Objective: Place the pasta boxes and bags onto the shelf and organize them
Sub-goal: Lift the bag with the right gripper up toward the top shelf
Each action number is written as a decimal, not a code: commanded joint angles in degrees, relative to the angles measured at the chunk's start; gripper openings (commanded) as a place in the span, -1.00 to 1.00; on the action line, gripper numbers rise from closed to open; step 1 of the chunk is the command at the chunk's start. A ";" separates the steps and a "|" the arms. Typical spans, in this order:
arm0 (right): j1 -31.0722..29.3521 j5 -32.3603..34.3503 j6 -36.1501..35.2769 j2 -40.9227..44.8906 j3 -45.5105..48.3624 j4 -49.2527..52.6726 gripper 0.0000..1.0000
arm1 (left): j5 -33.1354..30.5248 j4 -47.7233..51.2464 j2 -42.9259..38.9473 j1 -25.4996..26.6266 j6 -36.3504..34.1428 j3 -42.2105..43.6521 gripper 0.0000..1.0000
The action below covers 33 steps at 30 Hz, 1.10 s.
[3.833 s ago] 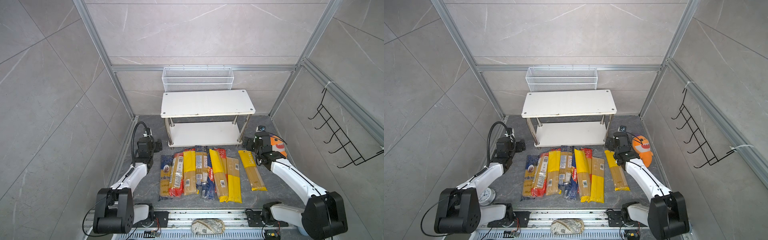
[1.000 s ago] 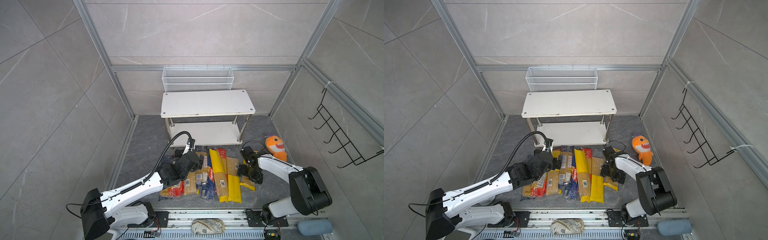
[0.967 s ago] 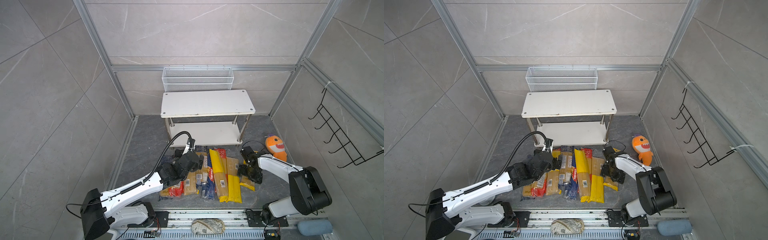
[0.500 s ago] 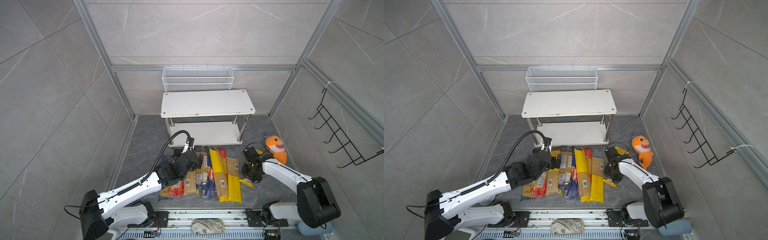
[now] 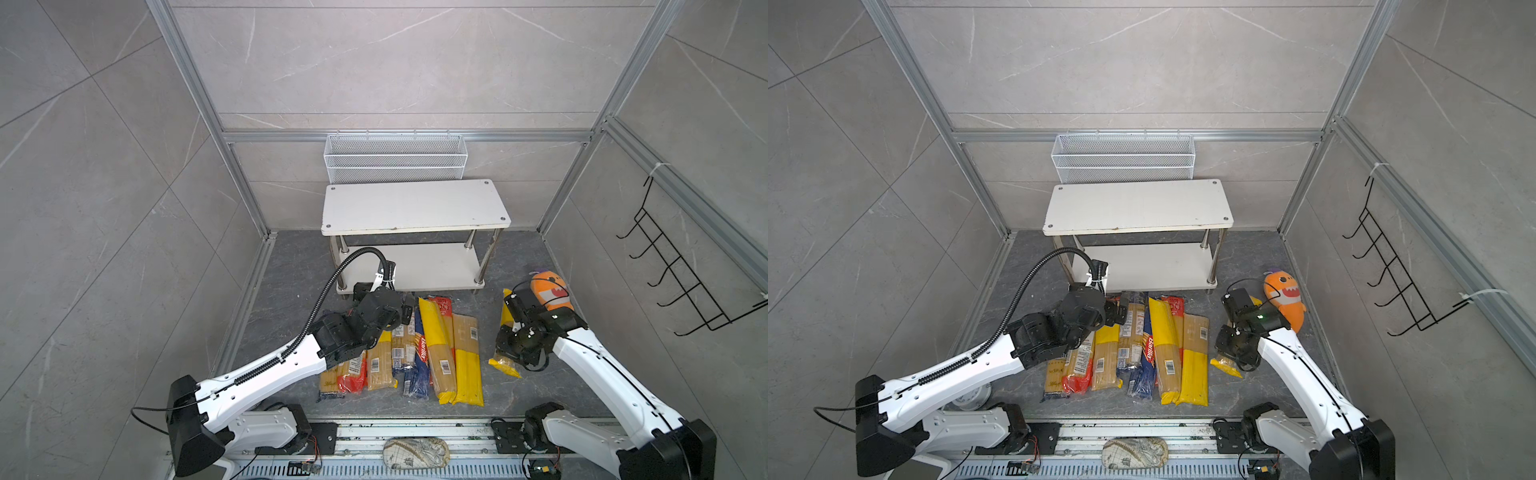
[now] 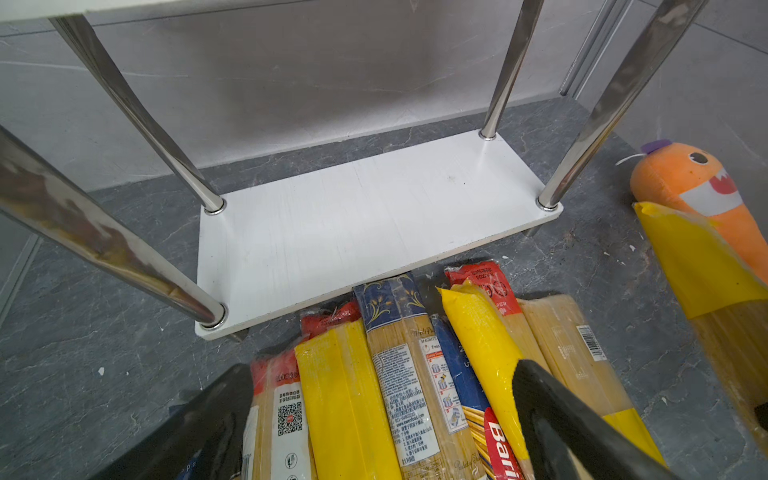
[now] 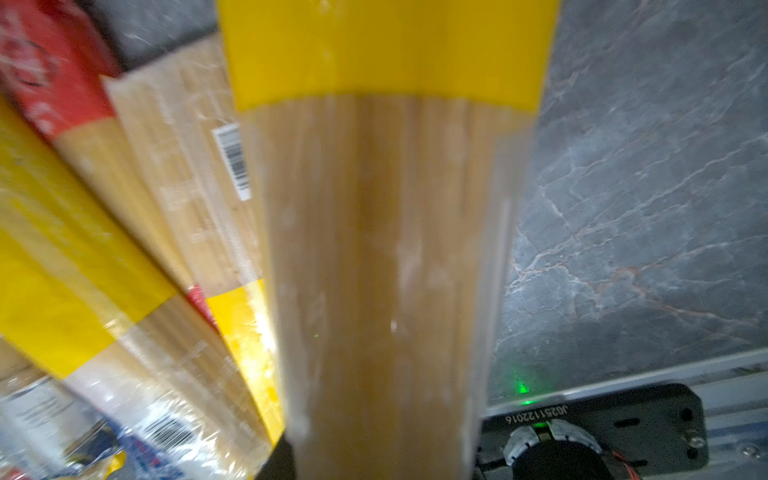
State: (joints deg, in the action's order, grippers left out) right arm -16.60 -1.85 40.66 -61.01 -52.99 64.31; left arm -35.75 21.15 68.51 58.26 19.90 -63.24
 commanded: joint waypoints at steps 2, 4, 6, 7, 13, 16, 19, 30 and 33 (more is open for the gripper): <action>-0.19 -0.06 -2.33 3.66 -8.68 5.16 -1.00 | -1.23 1.60 -0.61 0.01 -1.36 -3.39 0.99; -0.19 -0.28 -3.20 4.43 -12.77 6.90 -1.00 | -1.51 2.95 -1.05 -0.08 -1.27 -4.43 1.00; -0.19 -0.48 -4.74 4.28 -17.76 8.75 -1.00 | -1.82 4.26 -1.54 -0.29 -1.47 -5.47 1.00; -0.19 -0.69 -5.72 3.96 -20.54 9.56 -1.00 | -1.87 4.85 -1.81 -0.42 -1.52 -5.94 0.99; -0.21 0.53 -10.80 -0.71 -37.57 13.32 -1.00 | -2.13 6.62 -3.22 -1.27 -1.97 -7.81 0.99; -0.24 0.83 -13.39 -3.90 -44.85 12.95 -1.00 | -2.13 6.51 -3.84 -1.57 -2.19 -8.29 1.00; -0.19 2.36 -16.03 -6.93 -49.39 10.19 -1.00 | -1.62 6.58 -3.87 -2.09 -2.79 -9.15 0.99; -0.23 6.74 -26.48 -23.77 -68.81 1.54 -1.00 | 2.01 8.36 -2.58 -5.81 -4.71 -14.43 1.00; -0.23 7.89 -29.74 -28.92 -75.61 0.38 -1.00 | 2.59 8.53 -2.44 -6.71 -5.30 -15.65 1.00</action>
State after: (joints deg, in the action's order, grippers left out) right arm -16.60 2.92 16.62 -88.20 -121.60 74.70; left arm -34.22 28.93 66.04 52.36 16.62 -76.31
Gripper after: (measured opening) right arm 0.318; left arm 0.997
